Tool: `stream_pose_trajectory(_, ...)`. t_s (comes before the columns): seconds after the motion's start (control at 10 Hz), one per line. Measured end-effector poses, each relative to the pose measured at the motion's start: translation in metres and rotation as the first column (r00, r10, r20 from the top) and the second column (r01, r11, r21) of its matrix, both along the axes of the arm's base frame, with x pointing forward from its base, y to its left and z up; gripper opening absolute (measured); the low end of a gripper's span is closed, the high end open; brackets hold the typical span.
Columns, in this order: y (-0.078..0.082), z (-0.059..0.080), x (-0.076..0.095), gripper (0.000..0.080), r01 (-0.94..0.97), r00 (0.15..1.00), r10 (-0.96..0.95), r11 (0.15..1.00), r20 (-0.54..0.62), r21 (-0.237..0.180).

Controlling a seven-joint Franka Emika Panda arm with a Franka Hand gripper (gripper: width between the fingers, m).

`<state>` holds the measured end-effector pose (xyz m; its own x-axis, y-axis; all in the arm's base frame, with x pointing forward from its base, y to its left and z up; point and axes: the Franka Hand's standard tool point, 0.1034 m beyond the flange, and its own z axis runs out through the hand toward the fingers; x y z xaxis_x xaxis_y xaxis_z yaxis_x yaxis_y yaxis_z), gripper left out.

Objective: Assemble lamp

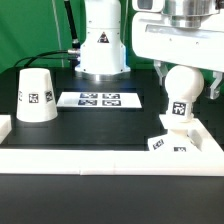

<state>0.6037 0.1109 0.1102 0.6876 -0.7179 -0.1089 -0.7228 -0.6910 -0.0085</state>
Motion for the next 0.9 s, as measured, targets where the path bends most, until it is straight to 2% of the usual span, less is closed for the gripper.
stream_pose_trajectory(0.1, -0.0001, -0.0004, -0.0016, 0.0698, -0.049, 0.999, 0.049, 0.999, -0.005, 0.000)
stream_pose_trajectory(0.3, -0.0006, -0.0007, -0.0022, 0.0698, -0.314, 0.949, 0.314, 0.949, 0.015, 0.005)
stream_pose_trajectory(0.5, -0.0016, -0.0008, -0.0019, 0.0698, -0.445, 0.895, 0.444, 0.896, 0.030, 0.012)
stream_pose_trajectory(0.9, -0.0022, -0.0009, -0.0018, 0.0698, -0.686, 0.727, 0.684, 0.728, 0.058, 0.017)
